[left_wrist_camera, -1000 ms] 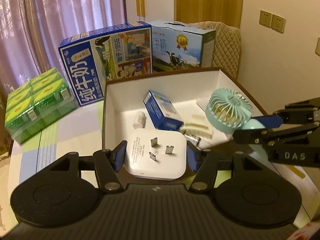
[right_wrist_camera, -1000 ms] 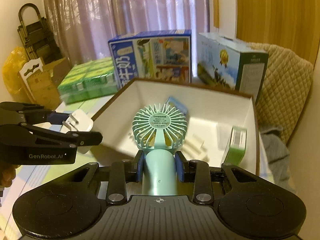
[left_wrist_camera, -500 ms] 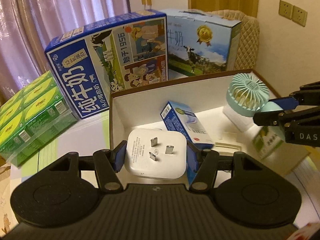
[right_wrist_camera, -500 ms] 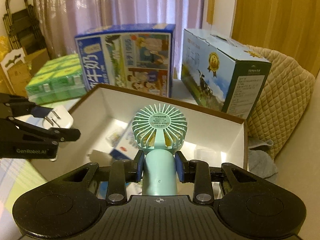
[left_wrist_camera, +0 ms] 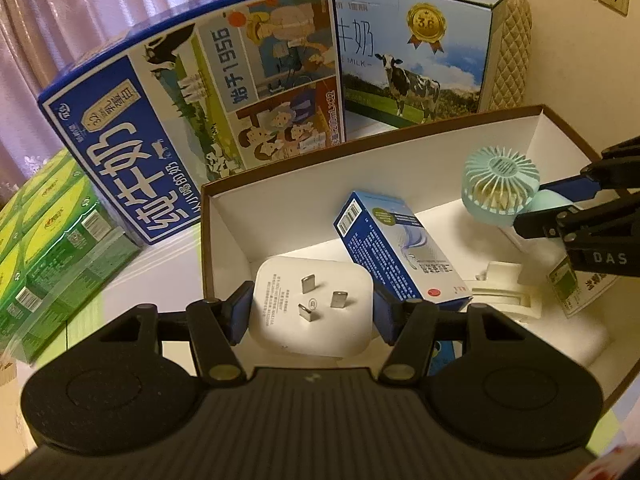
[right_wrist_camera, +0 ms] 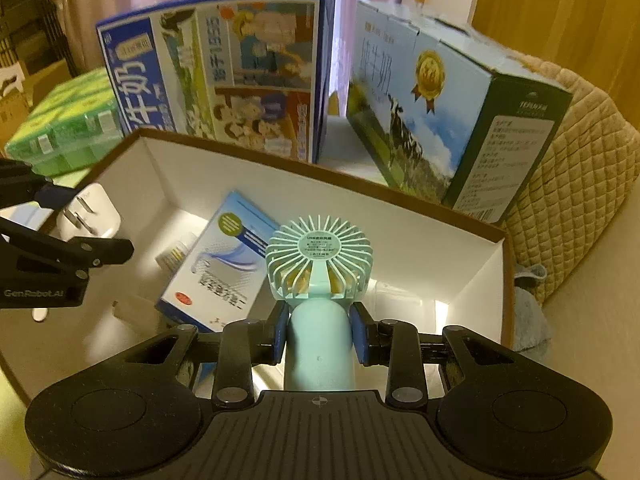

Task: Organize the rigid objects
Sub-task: 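Lift and carry the plug in the left tool and fan in the right tool over the box, then lower and open both tools to release the plug and fan into the box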

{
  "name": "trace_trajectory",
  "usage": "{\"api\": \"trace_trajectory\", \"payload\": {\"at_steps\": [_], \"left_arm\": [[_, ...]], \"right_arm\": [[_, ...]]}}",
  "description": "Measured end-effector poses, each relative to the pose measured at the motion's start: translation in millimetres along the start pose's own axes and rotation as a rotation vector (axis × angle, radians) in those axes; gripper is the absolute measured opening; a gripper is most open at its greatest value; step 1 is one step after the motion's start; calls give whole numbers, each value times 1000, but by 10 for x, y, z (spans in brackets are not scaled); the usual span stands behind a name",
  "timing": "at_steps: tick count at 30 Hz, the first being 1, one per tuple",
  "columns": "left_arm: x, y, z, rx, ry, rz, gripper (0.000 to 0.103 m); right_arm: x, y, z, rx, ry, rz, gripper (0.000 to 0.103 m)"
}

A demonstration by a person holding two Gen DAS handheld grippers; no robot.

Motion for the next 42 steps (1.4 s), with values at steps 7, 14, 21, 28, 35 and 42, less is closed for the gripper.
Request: {"api": "trace_trajectory", "payload": {"at_steps": [7, 14, 21, 28, 35, 42], "left_arm": [[9, 5, 111, -11, -16, 9, 56], [-7, -5, 169, -17, -33, 7, 57], [-16, 6, 183, -22, -44, 8, 57], [-35, 28, 205, -7, -44, 16, 58], [10, -20, 99, 2, -15, 12, 67], [-27, -31, -5, -4, -10, -5, 67]], "right_arm": [[-1, 0, 182, -16, -40, -9, 30], [41, 46, 198, -11, 9, 57, 30], [34, 92, 111, -1, 18, 99, 32], [-20, 89, 30, 15, 13, 115, 34], [-49, 72, -82, 41, 25, 134, 45], [-96, 10, -201, 52, 35, 136, 53]]}}
Point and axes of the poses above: each gripper's, at about its wrist camera, not at the fingertips, and z roughly the way its jaws point, y to its right, x to its top, the point moved 3 cm from there along z, roughly the way its jaws point, and after that the axes turned 7 degrees about z, right-handed, at the moved point
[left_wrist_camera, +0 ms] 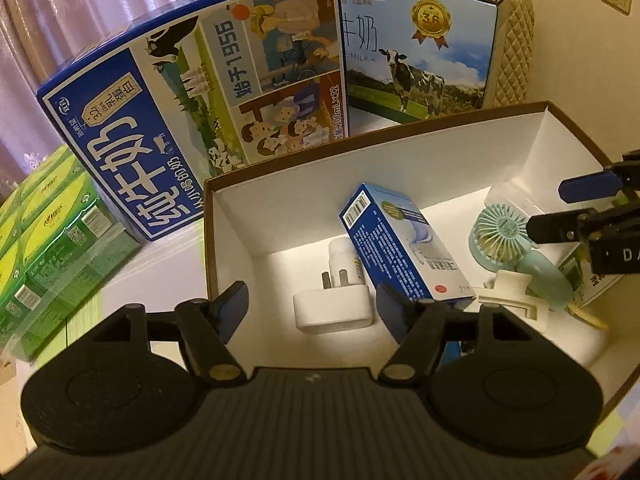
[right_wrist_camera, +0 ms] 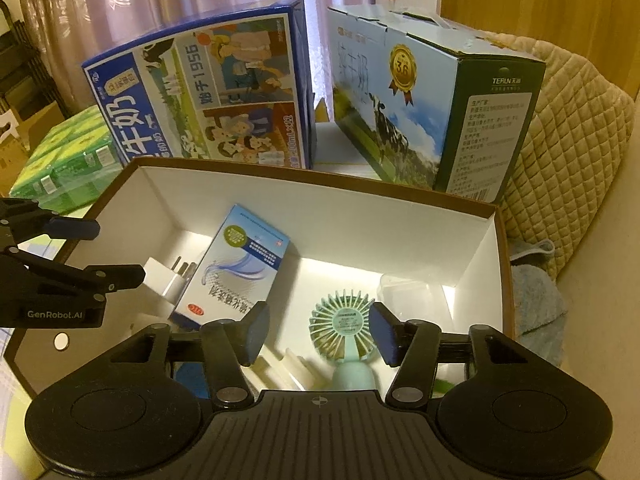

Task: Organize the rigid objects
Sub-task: 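Lower and open both tools to release the plug and fan into the box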

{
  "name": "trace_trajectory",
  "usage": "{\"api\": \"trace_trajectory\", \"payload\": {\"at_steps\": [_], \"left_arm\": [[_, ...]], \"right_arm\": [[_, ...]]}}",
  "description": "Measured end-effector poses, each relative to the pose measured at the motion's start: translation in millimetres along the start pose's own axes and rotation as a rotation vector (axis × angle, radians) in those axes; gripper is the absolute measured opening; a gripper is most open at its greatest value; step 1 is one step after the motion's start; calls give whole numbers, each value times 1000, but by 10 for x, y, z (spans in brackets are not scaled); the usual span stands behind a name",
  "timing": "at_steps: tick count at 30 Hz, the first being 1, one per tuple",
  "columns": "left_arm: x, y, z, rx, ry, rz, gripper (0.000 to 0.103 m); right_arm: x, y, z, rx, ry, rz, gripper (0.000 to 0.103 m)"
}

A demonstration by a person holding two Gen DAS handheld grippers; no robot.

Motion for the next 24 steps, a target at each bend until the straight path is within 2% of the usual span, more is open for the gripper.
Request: {"api": "trace_trajectory", "payload": {"at_steps": [12, 24], "left_arm": [[-71, 77, -292, -50, 23, -60, 67], [-281, 239, -764, -75, 59, -96, 68]], "right_arm": [[-155, -30, -284, 17, 14, 33, 58], [-443, -49, -773, -1, 52, 93, 61]]}}
Point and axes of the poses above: each gripper's, at about its wrist camera, not at the fingertips, and z roughly the way its jaws point, y to its right, x to its top, the point moved 3 cm from there along z, roughly the way its jaws point, and after that the axes turned 7 degrees about z, right-handed, at the moved point
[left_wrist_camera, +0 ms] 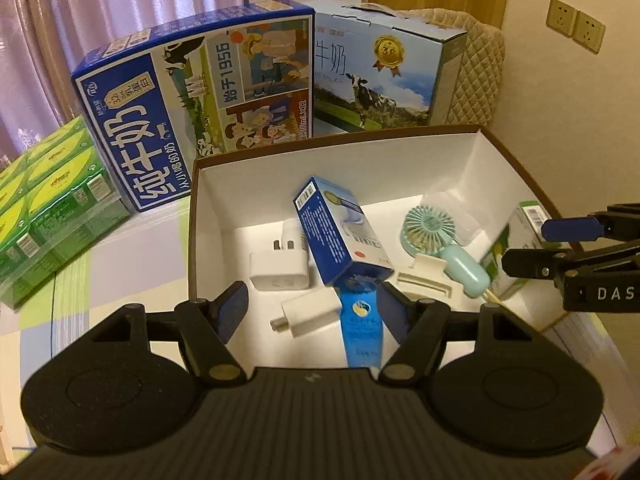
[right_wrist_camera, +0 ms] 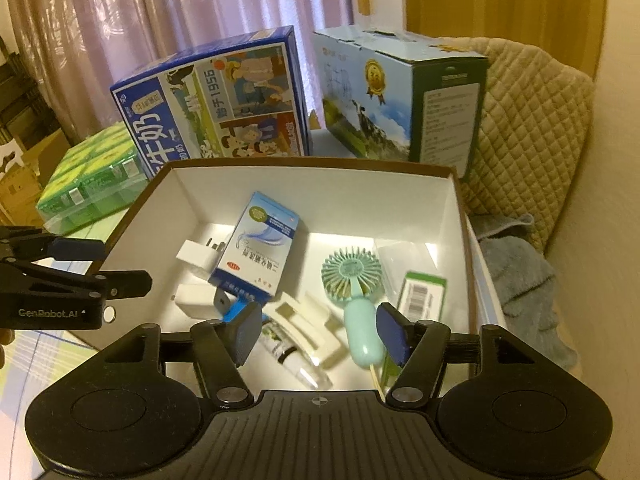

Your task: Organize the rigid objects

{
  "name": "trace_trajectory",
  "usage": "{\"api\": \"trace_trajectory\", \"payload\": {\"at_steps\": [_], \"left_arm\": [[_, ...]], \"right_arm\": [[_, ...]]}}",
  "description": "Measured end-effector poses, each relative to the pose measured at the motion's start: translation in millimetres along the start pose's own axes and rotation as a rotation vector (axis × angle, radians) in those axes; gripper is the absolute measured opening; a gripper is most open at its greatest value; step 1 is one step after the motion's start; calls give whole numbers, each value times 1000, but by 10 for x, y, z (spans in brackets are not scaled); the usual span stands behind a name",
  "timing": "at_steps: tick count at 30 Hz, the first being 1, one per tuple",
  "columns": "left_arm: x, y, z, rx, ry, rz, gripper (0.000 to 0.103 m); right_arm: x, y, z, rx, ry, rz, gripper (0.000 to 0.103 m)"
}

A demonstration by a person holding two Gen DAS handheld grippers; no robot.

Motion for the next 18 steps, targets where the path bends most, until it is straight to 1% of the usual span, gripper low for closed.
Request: {"api": "trace_trajectory", "payload": {"at_steps": [8, 13, 18], "left_arm": [[-197, 84, -403, -21, 43, -21, 68], [-378, 125, -676, -28, 72, -20, 68], [-592, 167, -882, -46, 79, -24, 68]], "right_arm": [[-241, -32, -380, -20, 34, 52, 61], [-428, -101, -615, -30, 58, 82, 62], [-641, -182, -796, -37, 65, 115, 62]]}}
Point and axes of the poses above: each gripper's, at about its wrist camera, not at the fingertips, and z roughly the way its jaws point, y to its right, x to its top, the point moved 3 cm from there along z, roughly the way its jaws point, and after that the axes turned 7 degrees about z, right-handed, at the moved point
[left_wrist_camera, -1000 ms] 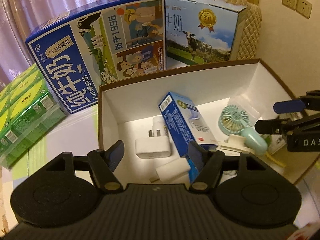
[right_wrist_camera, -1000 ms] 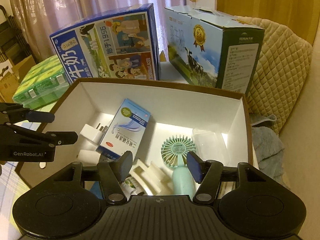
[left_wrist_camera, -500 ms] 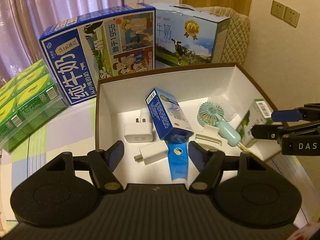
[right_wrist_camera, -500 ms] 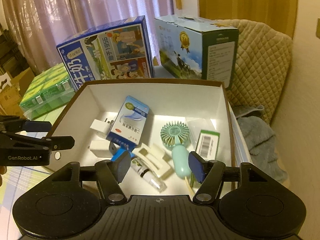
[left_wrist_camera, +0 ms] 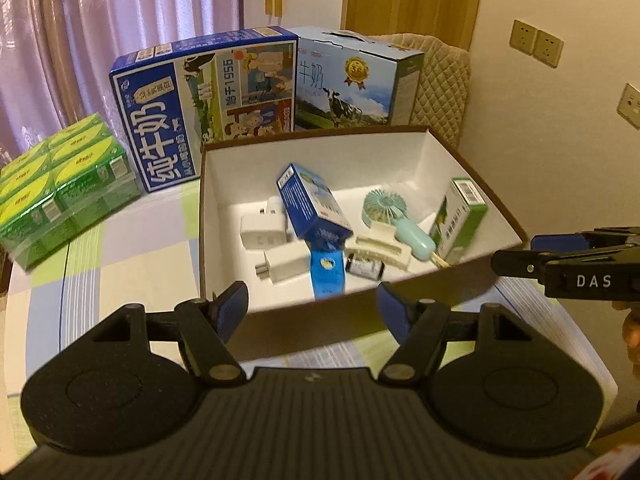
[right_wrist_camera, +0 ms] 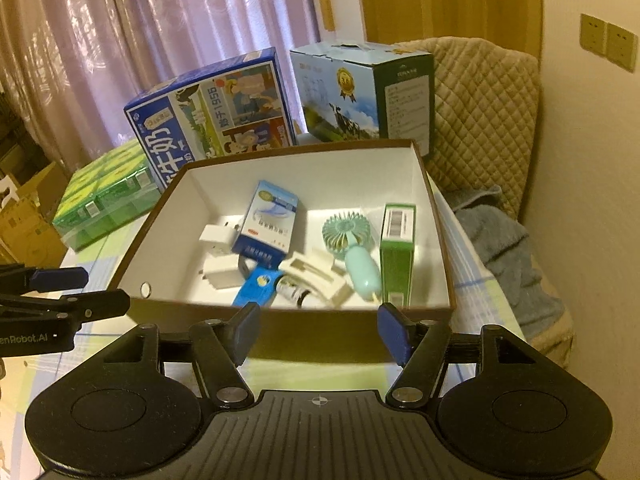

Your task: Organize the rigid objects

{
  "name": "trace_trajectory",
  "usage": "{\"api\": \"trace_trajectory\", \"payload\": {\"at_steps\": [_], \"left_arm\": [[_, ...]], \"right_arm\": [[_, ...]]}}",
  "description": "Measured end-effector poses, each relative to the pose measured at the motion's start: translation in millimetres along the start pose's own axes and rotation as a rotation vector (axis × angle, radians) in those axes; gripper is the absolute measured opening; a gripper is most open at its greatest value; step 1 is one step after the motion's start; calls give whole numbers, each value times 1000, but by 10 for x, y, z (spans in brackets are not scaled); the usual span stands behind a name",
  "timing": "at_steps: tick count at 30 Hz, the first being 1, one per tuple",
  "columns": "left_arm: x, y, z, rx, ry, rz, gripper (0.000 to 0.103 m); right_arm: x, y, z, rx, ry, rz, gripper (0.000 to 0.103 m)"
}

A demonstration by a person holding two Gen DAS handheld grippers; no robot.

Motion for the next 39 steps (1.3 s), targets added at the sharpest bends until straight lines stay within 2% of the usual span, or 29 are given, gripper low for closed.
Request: {"api": "trace_trajectory", "payload": {"at_steps": [7, 19, 39], "left_arm": [[-299, 56, -232, -16, -19, -13, 68], [-657, 209, -634, 1, -5, -71, 67], [-1050, 853, -1051, 43, -43, -151, 67]], "right_arm": [[-322, -99, -244, -29, 23, 1, 62], [-680, -220, -608, 23, 0, -18, 62], [-1097, 73, -1065, 109, -85, -66, 62]]}}
Point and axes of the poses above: each gripper's, at about its wrist camera, not at the fingertips, and z roughly the way its jaws point, y to its right, x to its top, the point moved 3 cm from there along z, roughly the way its jaws point, and after that the axes turned 7 degrees about z, right-handed, at the moved point
